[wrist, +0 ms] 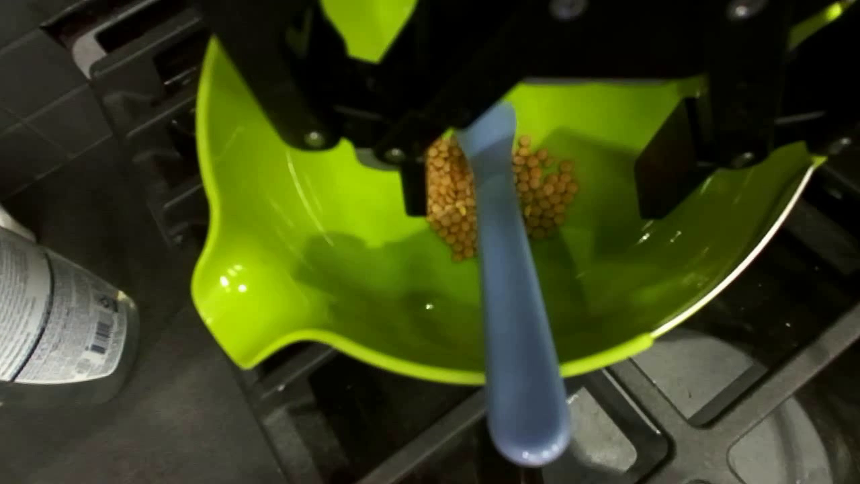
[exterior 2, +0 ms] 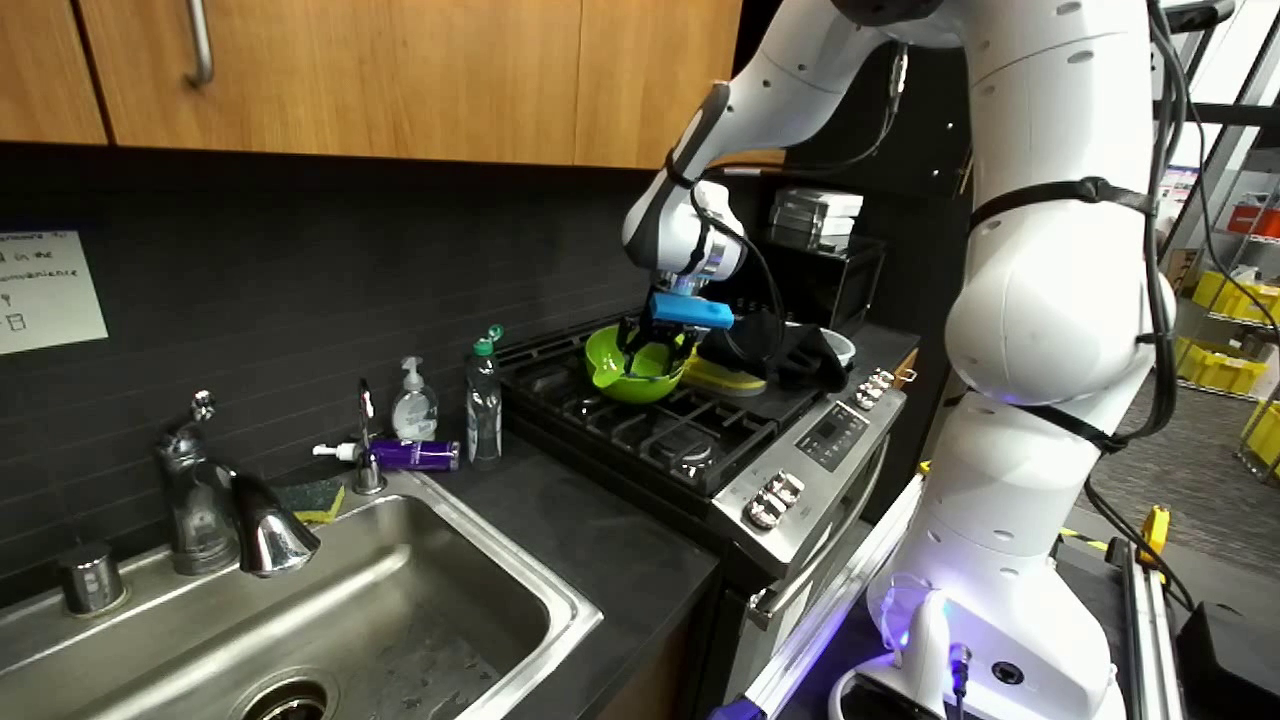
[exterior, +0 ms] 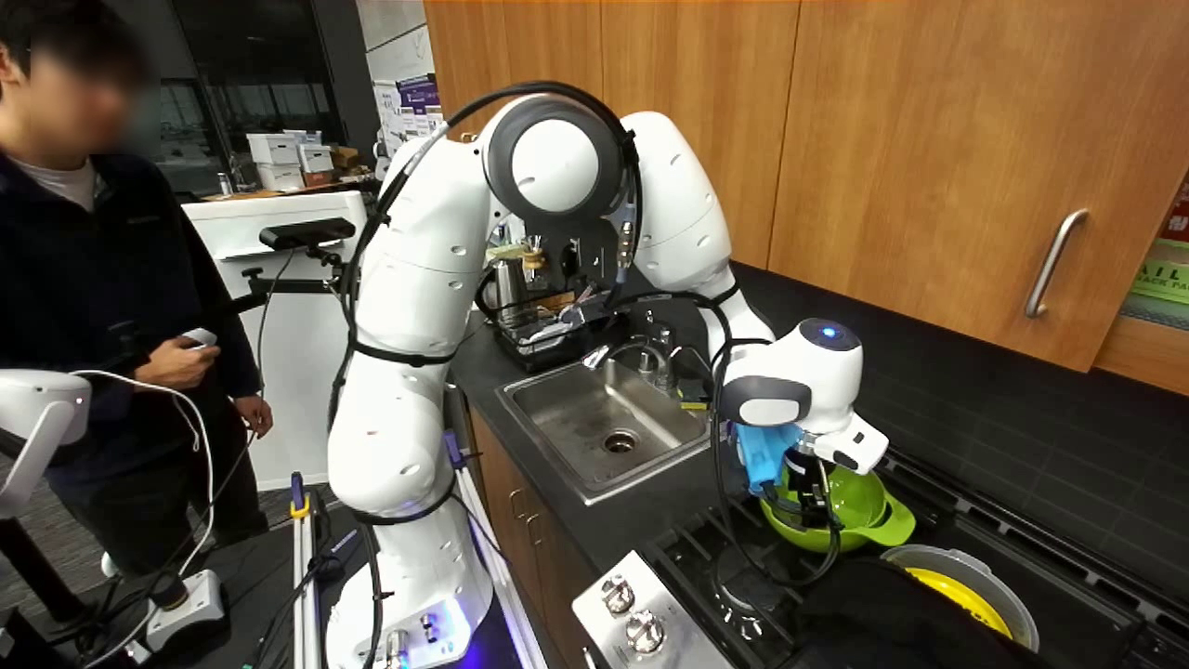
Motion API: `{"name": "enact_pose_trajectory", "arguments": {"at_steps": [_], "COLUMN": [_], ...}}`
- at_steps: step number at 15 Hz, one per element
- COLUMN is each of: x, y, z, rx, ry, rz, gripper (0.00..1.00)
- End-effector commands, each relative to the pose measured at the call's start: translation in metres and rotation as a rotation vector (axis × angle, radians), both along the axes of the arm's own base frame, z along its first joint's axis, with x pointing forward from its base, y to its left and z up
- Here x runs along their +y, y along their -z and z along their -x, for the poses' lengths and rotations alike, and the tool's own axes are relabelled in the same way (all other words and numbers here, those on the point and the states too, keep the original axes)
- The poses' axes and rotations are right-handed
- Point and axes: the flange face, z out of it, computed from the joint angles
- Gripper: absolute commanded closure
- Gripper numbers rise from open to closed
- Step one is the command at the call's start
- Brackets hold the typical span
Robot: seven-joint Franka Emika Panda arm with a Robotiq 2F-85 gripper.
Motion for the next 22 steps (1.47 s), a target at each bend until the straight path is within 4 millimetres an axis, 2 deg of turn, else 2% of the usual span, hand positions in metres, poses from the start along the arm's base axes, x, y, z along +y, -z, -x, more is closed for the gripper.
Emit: {"name": "enact_pose_trajectory", "arguments": {"at_steps": [1,4,13,15,22], "x": [0.001,0.004,0.011,0.012,0.012], "y": [-0.003,-0.003,0.000,0.001,0.000], "z": [-0.002,-0.002,-0.001,-0.001,0.004], "rx": [0.002,0.003,0.008,0.009,0.009], "ry": [0.008,0.008,-0.002,-0.004,0.003], "rz": [0.014,0.012,0.011,0.009,0.012], "gripper": [0.21,0.23,0.22,0.27,0.27]}}
